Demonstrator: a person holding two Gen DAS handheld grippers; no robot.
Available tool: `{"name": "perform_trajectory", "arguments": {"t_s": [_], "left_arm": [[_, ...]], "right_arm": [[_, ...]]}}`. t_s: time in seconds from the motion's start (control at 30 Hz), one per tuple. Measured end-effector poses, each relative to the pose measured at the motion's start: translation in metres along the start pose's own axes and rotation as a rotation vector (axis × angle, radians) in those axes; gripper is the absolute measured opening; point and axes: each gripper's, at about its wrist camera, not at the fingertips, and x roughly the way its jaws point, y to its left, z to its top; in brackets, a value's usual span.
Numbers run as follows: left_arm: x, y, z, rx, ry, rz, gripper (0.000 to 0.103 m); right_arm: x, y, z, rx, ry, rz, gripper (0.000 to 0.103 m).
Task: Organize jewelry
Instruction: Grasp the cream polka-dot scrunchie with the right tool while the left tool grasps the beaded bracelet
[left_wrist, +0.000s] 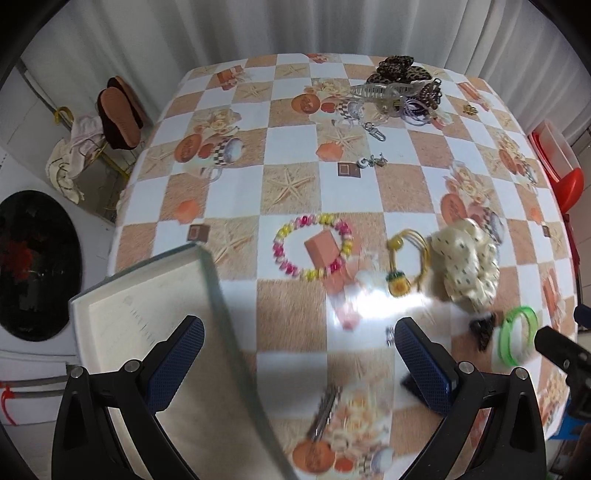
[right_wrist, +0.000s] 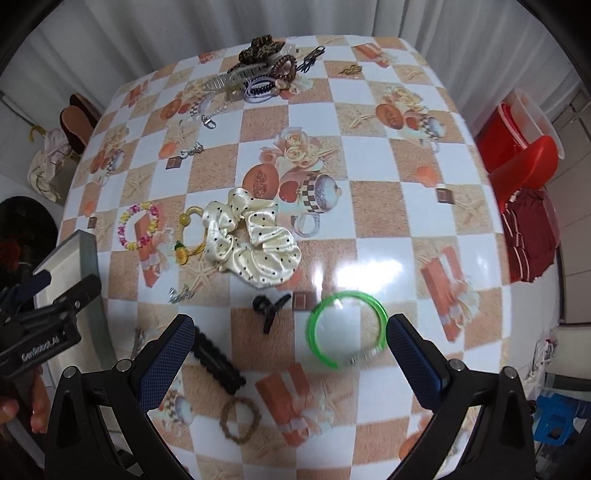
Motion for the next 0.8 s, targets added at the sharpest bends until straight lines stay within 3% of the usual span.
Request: {"name": "perform_trajectory", "arguments": {"t_s": [0.3, 0.37, 0.53, 0.63, 0.8], "left_arm": [[0.048, -0.006, 0.035, 0.01, -0.027, 0.023, 0.102], [0.056, -0.005, 0.038, 0.008, -0.017, 0.024, 0.094], [0.061, -0.016, 0.032, 0.071, -0.034, 0.011, 0.094], [0.066, -0.026, 0.027, 0.125, -0.022, 0.01, 0.077], [0.076, -0.032, 0.024, 0.144, -0.015, 0.001, 0.074]], "right_arm": [[0.047, 0.003, 0.029, -0.035, -0.007, 0.04, 0.103], [0.056, 0.004, 0.035, -0.039, -0.008, 0.044, 0.103], [0.067, 0.004, 0.043, -0.037, -0.016, 0.052, 0.103], [0.076, 0.008, 0.045, -0.054, -0.011, 0.053, 0.103], [0.089, 0.013, 0.048, -0.083, -0.019, 0.03, 0.101]]}}
